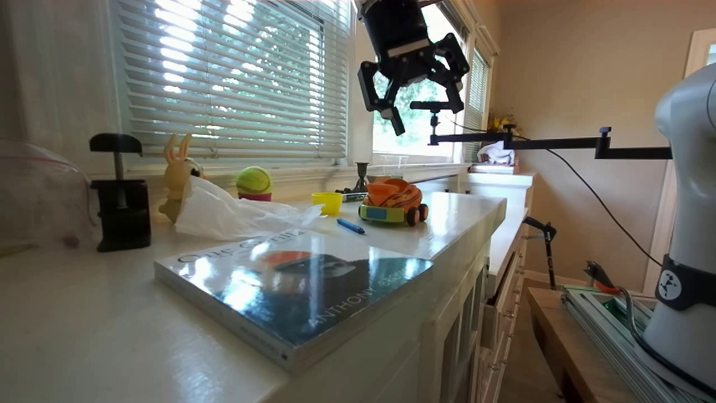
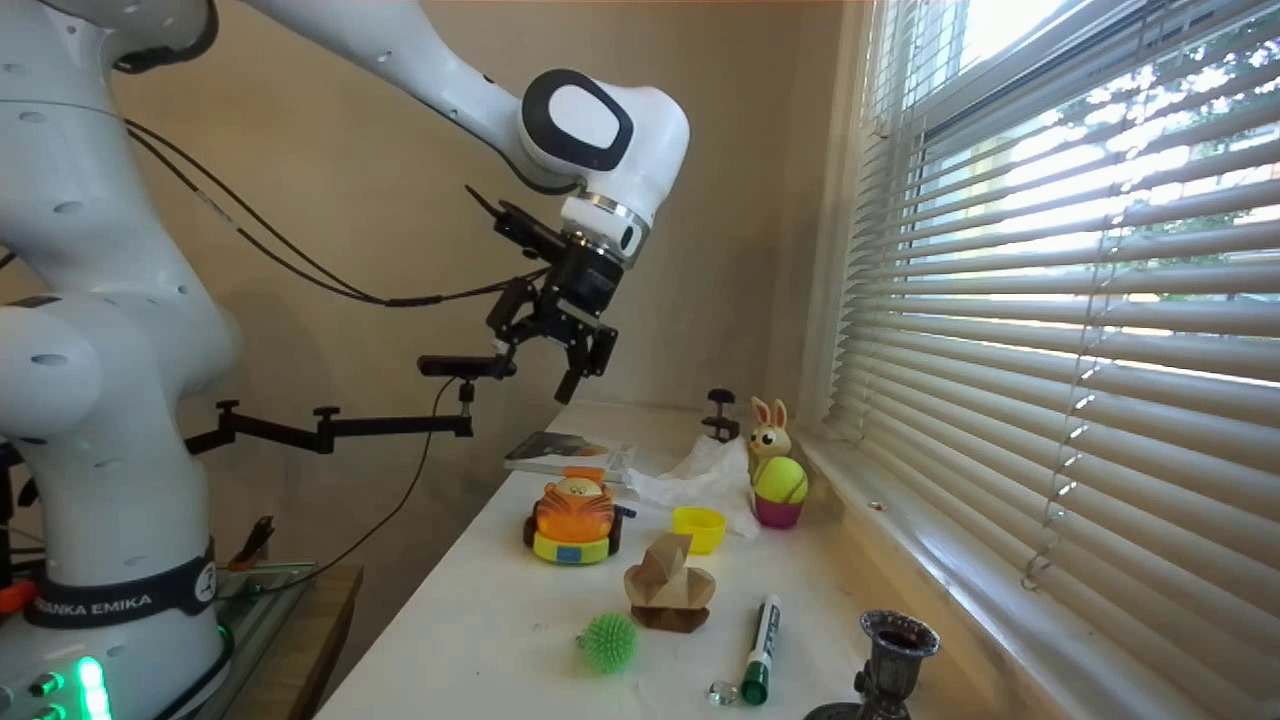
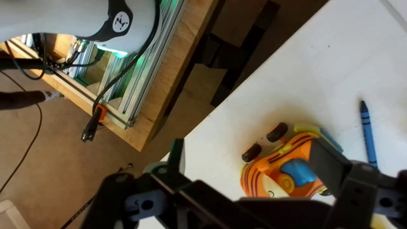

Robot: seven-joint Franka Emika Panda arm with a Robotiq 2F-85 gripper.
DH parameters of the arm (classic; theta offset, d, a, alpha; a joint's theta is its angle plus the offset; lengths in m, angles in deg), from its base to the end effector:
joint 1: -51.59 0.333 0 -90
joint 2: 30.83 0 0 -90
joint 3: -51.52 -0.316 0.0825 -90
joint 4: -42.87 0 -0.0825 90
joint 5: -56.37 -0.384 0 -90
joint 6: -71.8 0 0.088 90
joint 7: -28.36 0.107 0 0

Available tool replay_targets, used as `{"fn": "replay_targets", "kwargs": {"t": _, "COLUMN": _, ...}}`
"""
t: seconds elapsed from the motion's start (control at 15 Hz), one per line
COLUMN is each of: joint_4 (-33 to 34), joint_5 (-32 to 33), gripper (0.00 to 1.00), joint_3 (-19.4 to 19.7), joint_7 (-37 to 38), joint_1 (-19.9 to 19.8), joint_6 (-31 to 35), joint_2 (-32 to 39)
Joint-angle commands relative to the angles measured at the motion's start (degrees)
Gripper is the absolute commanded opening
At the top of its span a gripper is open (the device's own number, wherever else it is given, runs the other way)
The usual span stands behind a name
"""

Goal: Turn the toy car so that its facing the opposite direction

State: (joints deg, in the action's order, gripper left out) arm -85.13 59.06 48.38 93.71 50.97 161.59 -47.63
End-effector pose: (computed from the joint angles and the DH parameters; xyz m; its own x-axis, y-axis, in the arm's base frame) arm 0.4182 0.0145 0.4657 0.4412 -0.8920 -0.0983 -0.8211 -0.4454 0.3569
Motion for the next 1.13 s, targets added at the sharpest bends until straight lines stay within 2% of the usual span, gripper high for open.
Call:
{"fn": "replay_targets", "kwargs": {"t": 0.0, "joint_4": 2.9, "joint_5": 5.8, "gripper": 1.00, "joint_3": -0.8, "joint_7": -4.8, "joint_1": -0.4, "joint_6": -0.6, "joint_2": 2.8}}
{"fn": "replay_targets", "kwargs": {"t": 0.13, "joint_4": 3.3, "joint_5": 9.7, "gripper": 1.00, "joint_3": -1.4, "joint_7": -7.5, "joint_1": 0.0, "joint_6": 0.5, "joint_2": 4.0}}
{"fn": "replay_targets", "kwargs": {"t": 0.27, "joint_4": 3.6, "joint_5": 10.9, "gripper": 1.00, "joint_3": -1.7, "joint_7": -10.0, "joint_1": 0.6, "joint_6": 2.7, "joint_2": 4.9}}
{"fn": "replay_targets", "kwargs": {"t": 0.67, "joint_4": 2.9, "joint_5": 3.5, "gripper": 1.00, "joint_3": -0.7, "joint_7": -18.1, "joint_1": 1.0, "joint_6": 13.1, "joint_2": 5.8}}
{"fn": "replay_targets", "kwargs": {"t": 0.8, "joint_4": 2.6, "joint_5": 1.2, "gripper": 1.00, "joint_3": -0.6, "joint_7": -20.6, "joint_1": 1.0, "joint_6": 14.0, "joint_2": 5.6}}
{"fn": "replay_targets", "kwargs": {"t": 0.87, "joint_4": 2.4, "joint_5": 4.0, "gripper": 1.00, "joint_3": -1.4, "joint_7": -17.5, "joint_1": 0.5, "joint_6": 12.8, "joint_2": 5.6}}
{"fn": "replay_targets", "kwargs": {"t": 1.07, "joint_4": 2.3, "joint_5": 3.8, "gripper": 1.00, "joint_3": -1.4, "joint_7": -17.8, "joint_1": 0.5, "joint_6": 12.9, "joint_2": 5.6}}
